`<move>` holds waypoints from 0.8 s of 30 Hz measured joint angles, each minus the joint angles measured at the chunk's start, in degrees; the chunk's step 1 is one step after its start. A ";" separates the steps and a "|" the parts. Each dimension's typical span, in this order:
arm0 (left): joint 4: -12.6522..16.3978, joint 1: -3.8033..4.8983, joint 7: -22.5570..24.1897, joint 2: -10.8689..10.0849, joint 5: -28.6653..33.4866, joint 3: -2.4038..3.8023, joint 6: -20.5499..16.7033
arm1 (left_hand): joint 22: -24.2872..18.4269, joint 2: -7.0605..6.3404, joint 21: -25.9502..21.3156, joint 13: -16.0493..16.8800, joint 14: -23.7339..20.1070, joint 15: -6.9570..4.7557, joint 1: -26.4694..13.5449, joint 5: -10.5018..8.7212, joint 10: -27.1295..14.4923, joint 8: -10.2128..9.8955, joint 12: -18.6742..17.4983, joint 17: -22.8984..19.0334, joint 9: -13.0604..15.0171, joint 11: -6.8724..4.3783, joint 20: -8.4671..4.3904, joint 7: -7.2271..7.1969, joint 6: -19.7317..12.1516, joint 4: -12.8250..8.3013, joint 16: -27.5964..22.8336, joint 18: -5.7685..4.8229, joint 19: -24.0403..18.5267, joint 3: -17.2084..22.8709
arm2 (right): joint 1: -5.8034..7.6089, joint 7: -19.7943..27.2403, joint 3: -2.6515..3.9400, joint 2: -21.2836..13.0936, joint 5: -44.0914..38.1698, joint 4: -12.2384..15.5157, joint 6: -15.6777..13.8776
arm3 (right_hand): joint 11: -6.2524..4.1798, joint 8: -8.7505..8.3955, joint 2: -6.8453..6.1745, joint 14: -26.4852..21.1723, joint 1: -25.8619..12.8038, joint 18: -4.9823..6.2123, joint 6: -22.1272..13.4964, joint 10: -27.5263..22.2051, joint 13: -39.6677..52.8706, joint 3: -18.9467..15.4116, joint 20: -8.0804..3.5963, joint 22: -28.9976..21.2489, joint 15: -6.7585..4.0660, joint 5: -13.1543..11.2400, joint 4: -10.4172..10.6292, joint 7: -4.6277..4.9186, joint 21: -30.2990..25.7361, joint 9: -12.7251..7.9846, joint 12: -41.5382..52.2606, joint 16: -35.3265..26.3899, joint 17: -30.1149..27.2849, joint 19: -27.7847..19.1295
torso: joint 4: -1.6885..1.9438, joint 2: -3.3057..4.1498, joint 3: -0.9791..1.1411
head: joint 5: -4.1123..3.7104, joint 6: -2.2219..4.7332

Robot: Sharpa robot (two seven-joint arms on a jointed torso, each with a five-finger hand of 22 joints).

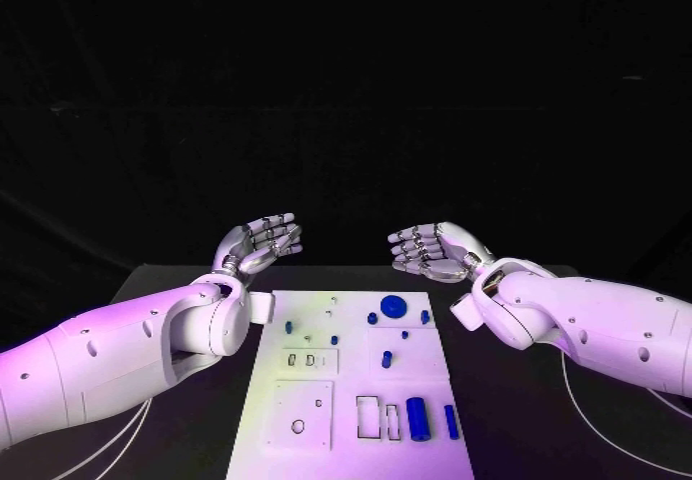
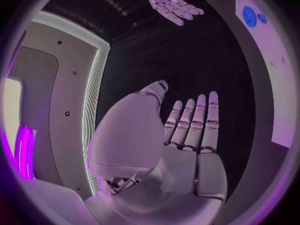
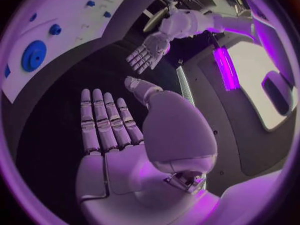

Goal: Assemble the parts on the task board

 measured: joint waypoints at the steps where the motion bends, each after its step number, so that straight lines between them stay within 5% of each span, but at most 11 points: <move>1: 0.20 0.11 -0.05 -0.18 -0.22 0.00 0.37 | 0.22 -0.28 0.64 0.04 1.29 -0.25 0.28 0.00 1.60 0.45 0.00 0.22 0.23 -0.09 -0.15 0.24 1.42 -0.40 0.33 0.00 1.22 0.54 | 0.22 -0.64 0.00 0.06 -2.14 -0.10 0.30 | -0.21 0.25 -0.08 1.20 0.08 0.01 1.06 1.13 0.00 0.25 -0.10 0.14 -0.27 -0.22 -0.25 0.18 0.47 0.13 -0.13 0.31 0.10 1.05 | 0.07 0.24 -0.03 | -0.09 -0.09; 7: 2.45 0.47 -0.48 -2.24 -1.64 0.06 2.70 | 1.11 -0.97 3.62 0.19 7.44 -1.58 1.58 0.00 8.78 2.05 0.00 1.37 1.27 -0.75 -1.11 1.21 7.43 -2.37 1.83 0.88 6.56 3.45 | 1.52 -5.42 0.10 0.36 -15.63 -0.15 2.26 | -1.83 1.33 -0.57 9.02 0.54 0.87 6.50 7.79 0.18 1.02 -1.77 1.34 -2.42 -0.75 -1.02 1.21 3.80 0.68 -0.43 2.32 0.98 6.83 | 0.49 1.52 -0.18 | -0.65 -0.38; 12: 5.36 0.71 -0.60 -4.15 -2.53 0.06 4.88 | 1.92 -1.57 6.00 0.27 11.90 -2.70 1.05 0.00 12.91 2.39 -0.57 2.51 1.49 -1.37 -2.31 1.72 10.32 -3.31 2.86 0.88 9.66 4.87 | 2.38 -9.98 0.17 1.16 -26.67 0.16 3.97 | -3.57 1.77 -2.70 16.50 -0.97 0.87 9.88 13.56 0.36 0.99 -3.87 2.97 -4.77 0.09 -0.99 1.84 7.45 0.95 -0.63 5.05 2.98 11.82 | 0.74 2.74 -0.26 | -0.98 -0.46; 21: 10.55 1.13 -0.71 -6.88 -3.37 0.52 7.38 | 2.64 -2.49 8.11 0.33 15.54 -3.69 0.14 0.00 16.34 2.88 -1.27 3.62 1.72 -1.98 -3.22 2.40 12.47 -3.78 3.85 0.87 12.22 6.12 | 3.45 -17.23 0.23 2.36 -43.67 1.41 6.19 | -6.47 2.21 -5.37 28.83 -1.73 0.88 14.04 20.14 1.14 -0.74 -7.81 7.21 -8.69 1.18 1.13 -0.51 15.35 1.81 -1.52 14.34 11.22 20.73 | 1.29 5.12 -0.51 | -1.64 -0.55; 22: 11.01 1.18 -0.73 -7.10 -3.42 0.62 7.59 | 2.64 -2.49 8.11 0.33 15.54 -3.69 0.14 0.00 16.34 2.88 -1.27 3.62 1.71 -1.98 -3.22 2.40 12.47 -3.78 3.85 0.87 12.22 6.12 | 3.54 -17.95 0.23 2.49 -45.32 1.52 6.39 | -7.29 2.21 -6.81 32.83 -1.74 0.87 15.31 21.83 1.77 -1.05 -9.26 10.46 -9.86 1.99 2.58 -1.16 20.33 2.36 -2.29 22.11 18.00 24.21 | 1.37 5.33 -0.54 | -1.71 -0.51; 24: 11.47 1.29 -0.76 -7.30 -3.48 0.69 7.88 | 2.63 -2.49 8.11 0.33 15.54 -3.69 0.14 0.00 16.34 2.88 -1.27 3.68 1.71 -1.98 -3.22 2.40 12.47 -3.78 3.85 0.88 12.22 6.12 | 3.62 -18.90 0.23 2.72 -47.49 1.60 6.69 | -7.64 2.21 -7.69 35.21 -1.51 0.88 16.23 21.91 2.04 -1.01 -10.24 14.01 -10.34 2.72 3.98 -1.47 25.41 2.95 -2.86 32.78 27.54 26.12 | 1.58 5.81 -0.62 | -1.89 -0.29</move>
